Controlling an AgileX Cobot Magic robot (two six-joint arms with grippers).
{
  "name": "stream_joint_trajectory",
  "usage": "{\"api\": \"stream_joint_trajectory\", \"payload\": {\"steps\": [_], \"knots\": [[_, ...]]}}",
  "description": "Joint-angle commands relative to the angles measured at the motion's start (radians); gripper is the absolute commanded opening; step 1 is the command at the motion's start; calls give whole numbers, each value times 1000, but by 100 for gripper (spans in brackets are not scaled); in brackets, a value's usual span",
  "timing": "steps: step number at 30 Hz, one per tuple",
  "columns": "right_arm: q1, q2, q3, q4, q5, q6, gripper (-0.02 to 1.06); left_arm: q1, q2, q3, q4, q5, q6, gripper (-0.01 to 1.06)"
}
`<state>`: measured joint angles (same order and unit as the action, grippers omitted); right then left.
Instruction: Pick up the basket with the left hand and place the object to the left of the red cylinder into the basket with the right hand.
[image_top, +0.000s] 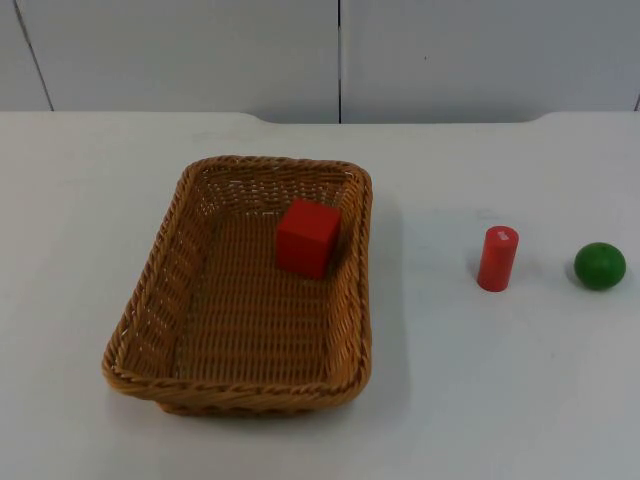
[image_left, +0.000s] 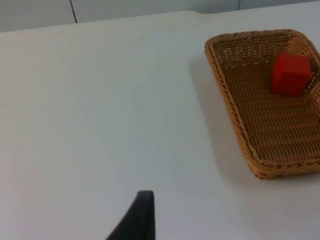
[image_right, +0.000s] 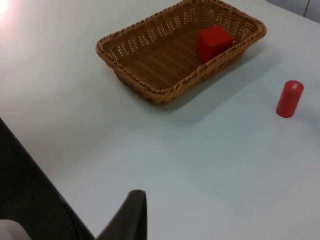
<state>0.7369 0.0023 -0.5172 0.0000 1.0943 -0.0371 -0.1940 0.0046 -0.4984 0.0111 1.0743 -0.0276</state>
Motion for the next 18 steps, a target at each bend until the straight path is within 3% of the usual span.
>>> {"api": "stream_joint_trajectory", "payload": {"steps": [1,9,11,16,18], "knots": [[-5,-2,2,0,-15,5,105,-5,-5,3,-11,0,1,105],[-52,-2,2,0,-18,5,105,-5,-5,3,-11,0,1,105],[-103,-2,2,6,-17,5,105,-5,-5,3,-11,0,1,105],[-331,-2,2,6,-17,5,105,-5,-5,3,-11,0,1,105],[-370,-2,2,6,-17,5,105,-5,-5,3,-11,0,1,105]]}}
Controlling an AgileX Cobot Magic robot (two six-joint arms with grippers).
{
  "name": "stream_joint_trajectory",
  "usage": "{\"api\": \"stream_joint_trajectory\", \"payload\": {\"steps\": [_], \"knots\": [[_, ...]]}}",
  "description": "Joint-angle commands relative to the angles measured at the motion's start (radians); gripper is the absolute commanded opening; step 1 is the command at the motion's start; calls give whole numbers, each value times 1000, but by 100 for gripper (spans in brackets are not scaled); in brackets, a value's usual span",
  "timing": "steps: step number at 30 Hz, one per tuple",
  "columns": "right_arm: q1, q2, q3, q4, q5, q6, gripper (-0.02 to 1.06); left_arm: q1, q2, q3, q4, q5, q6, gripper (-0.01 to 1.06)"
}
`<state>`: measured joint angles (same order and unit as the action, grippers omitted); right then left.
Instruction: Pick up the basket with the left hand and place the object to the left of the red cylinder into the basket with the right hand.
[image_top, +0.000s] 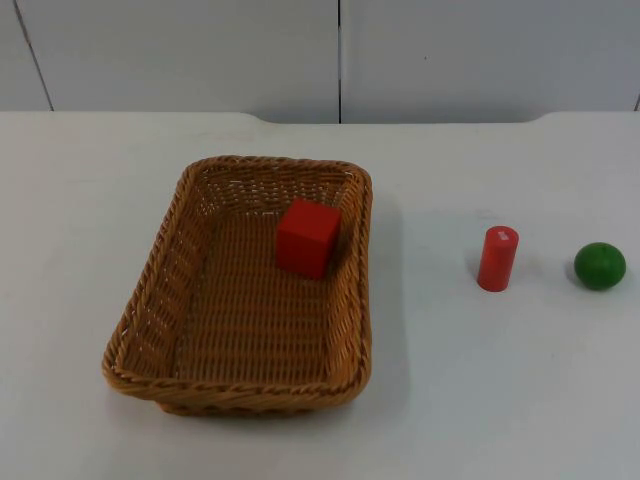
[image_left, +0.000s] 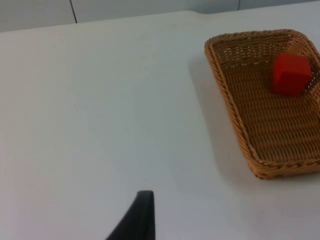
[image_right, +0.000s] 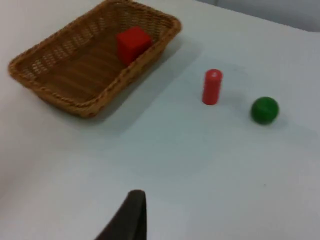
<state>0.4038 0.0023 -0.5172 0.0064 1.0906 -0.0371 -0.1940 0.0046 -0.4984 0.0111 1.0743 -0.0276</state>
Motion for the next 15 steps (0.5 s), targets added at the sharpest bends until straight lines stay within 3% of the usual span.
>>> {"api": "stream_joint_trajectory", "payload": {"steps": [1,9,15], "knots": [[-80,-2,2,-1,-14,5,105,-5,-5,3,-11,0,1,105],[-290,-2,2,-1,-14,5,105,-5,-5,3,-11,0,1,105],[-341,-2,2,-1,-14,5,105,-5,-5,3,-11,0,1,105]]}}
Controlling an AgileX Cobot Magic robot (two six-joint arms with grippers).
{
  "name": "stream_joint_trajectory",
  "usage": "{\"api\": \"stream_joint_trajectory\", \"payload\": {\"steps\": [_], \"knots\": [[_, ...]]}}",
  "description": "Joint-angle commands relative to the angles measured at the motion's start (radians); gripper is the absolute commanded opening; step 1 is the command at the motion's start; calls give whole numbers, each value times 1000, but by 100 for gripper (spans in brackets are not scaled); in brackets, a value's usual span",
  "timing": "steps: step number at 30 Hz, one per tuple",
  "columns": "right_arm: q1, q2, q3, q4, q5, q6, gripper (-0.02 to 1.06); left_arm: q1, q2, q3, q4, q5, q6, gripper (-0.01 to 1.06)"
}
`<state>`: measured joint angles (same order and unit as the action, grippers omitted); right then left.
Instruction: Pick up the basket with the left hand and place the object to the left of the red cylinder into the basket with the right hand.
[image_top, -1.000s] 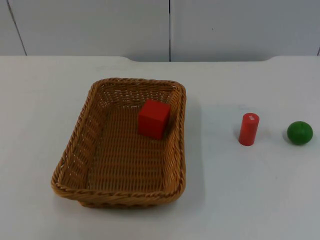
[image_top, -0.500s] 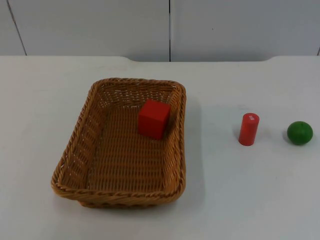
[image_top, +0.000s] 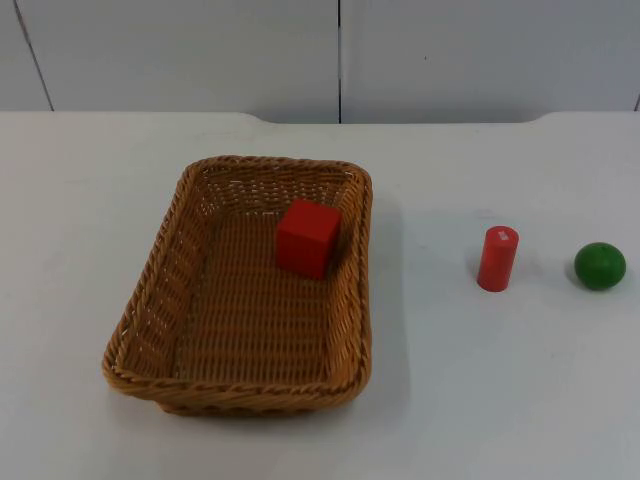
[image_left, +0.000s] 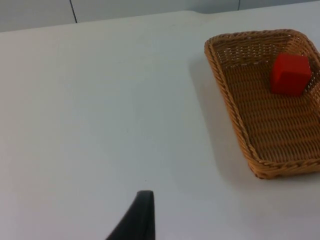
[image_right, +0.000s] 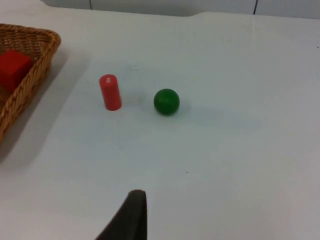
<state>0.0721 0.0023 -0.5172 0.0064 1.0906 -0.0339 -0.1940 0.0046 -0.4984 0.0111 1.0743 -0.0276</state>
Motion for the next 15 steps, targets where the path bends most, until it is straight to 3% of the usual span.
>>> {"api": "stream_joint_trajectory", "payload": {"steps": [1,10,15], "knots": [[-10,-2,2,-1,-14,2,105,-5,-5,3,-11,0,1,105],[-10,-2,2,-1,-14,2,105,15,-5,3,-5,0,1,105],[-10,-2,2,-1,-14,2,105,129,-5,3,-5,0,1,105]]}}
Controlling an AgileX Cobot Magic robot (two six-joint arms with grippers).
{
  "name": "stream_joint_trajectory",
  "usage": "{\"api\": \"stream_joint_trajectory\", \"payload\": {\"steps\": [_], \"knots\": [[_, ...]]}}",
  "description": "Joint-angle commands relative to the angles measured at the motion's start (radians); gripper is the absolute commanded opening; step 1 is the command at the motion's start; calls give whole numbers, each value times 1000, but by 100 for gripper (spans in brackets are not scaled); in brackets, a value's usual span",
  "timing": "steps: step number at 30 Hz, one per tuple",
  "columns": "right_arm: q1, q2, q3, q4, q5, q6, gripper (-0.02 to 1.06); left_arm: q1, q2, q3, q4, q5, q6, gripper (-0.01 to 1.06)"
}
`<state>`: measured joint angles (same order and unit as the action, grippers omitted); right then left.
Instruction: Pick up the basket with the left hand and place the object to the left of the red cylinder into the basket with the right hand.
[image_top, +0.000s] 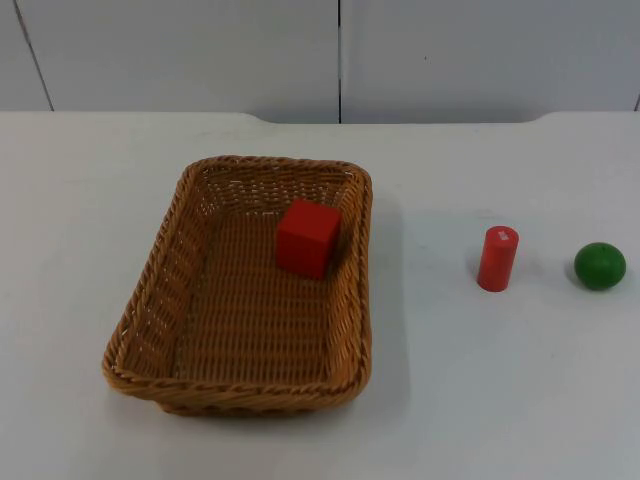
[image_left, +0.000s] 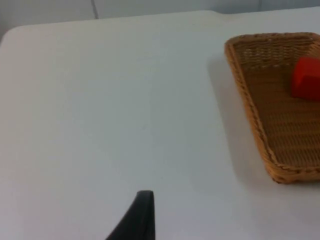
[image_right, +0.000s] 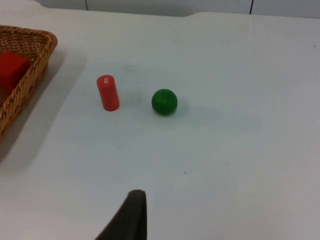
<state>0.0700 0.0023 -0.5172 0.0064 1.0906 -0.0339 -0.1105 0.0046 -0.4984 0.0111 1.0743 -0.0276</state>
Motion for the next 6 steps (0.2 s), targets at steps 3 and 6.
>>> {"api": "stream_joint_trajectory", "payload": {"steps": [3,6], "knots": [[-8,-2,2,-1,-14,2,105,97,-5,3,-5,0,1,105],[-8,-2,2,-1,-14,2,105,134,-5,3,-5,0,1,105]]}}
